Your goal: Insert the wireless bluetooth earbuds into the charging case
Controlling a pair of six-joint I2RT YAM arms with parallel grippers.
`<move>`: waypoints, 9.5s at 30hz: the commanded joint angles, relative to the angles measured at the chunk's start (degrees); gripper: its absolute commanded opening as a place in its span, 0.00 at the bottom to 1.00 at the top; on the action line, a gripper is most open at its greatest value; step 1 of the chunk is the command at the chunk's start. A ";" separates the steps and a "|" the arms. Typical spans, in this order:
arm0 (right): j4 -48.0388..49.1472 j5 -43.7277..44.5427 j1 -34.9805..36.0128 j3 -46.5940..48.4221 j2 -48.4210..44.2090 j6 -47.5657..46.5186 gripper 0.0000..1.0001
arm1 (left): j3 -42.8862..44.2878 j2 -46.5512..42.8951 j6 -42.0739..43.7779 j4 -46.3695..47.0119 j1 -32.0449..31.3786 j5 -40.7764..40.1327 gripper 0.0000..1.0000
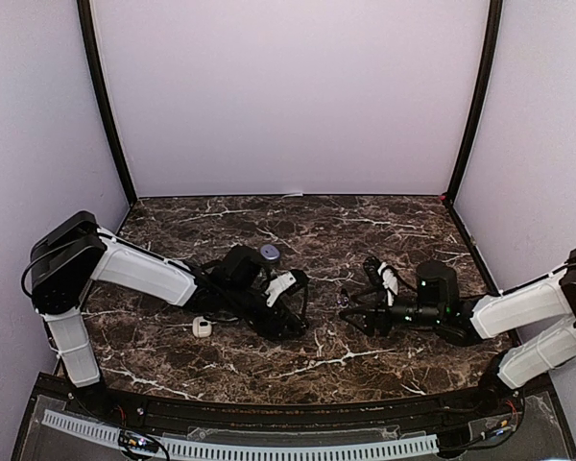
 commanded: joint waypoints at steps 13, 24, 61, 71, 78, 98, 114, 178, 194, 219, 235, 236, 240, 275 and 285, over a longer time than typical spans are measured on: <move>-8.84 -14.22 3.04 11.02 -1.13 -26.17 0.69 | -0.91 -5.89 -7.31 2.71 5.04 34.81 0.43; -7.66 -17.36 7.04 11.43 0.41 -43.99 0.51 | 1.97 -6.94 -7.43 -1.63 5.05 38.29 0.43; -4.50 -16.38 11.53 16.66 8.87 -48.94 0.34 | 2.24 -5.16 -8.28 -0.61 5.05 41.31 0.43; -5.51 -16.72 11.51 16.93 8.40 -48.12 0.15 | 2.16 -5.45 -7.88 -0.48 5.05 40.77 0.58; -4.88 -17.30 11.53 16.51 8.25 -47.09 0.24 | 1.91 -5.23 -8.53 0.36 5.14 40.73 0.56; -4.18 -19.47 11.70 17.76 9.78 -47.20 0.37 | 2.43 -4.84 -8.89 0.20 5.13 42.25 0.54; -4.33 -19.52 12.32 19.47 11.59 -46.06 0.27 | 2.41 -4.63 -8.77 0.16 5.14 42.27 0.58; 2.00 -3.85 11.18 14.37 21.31 -5.80 0.17 | -21.03 -22.36 -3.83 18.31 5.05 5.81 0.88; 3.74 -2.28 11.27 13.21 25.93 -10.05 0.18 | -17.80 -13.97 5.94 17.10 0.31 2.80 0.66; 8.63 -6.15 11.27 9.11 26.37 -13.90 0.25 | -16.11 -5.75 10.13 23.25 -1.28 4.30 0.72; 8.93 -7.16 11.35 8.93 25.82 -14.79 0.23 | -11.95 -2.11 12.63 22.27 -1.28 11.51 0.49; 8.93 -7.19 11.36 8.91 25.82 -14.85 0.23 | -11.68 -1.78 12.64 22.04 -1.28 11.82 0.49; 9.16 -7.36 11.49 8.85 25.76 -15.12 0.23 | -10.87 -0.77 12.58 21.84 -1.28 11.91 0.49; 11.83 -7.83 11.45 4.34 17.43 -12.69 0.52 | -15.74 -6.38 6.83 26.22 0.33 13.18 0.24; 7.79 -9.27 11.18 4.78 8.88 -13.06 0.59 | -19.17 -14.72 4.02 25.14 1.42 11.97 0.24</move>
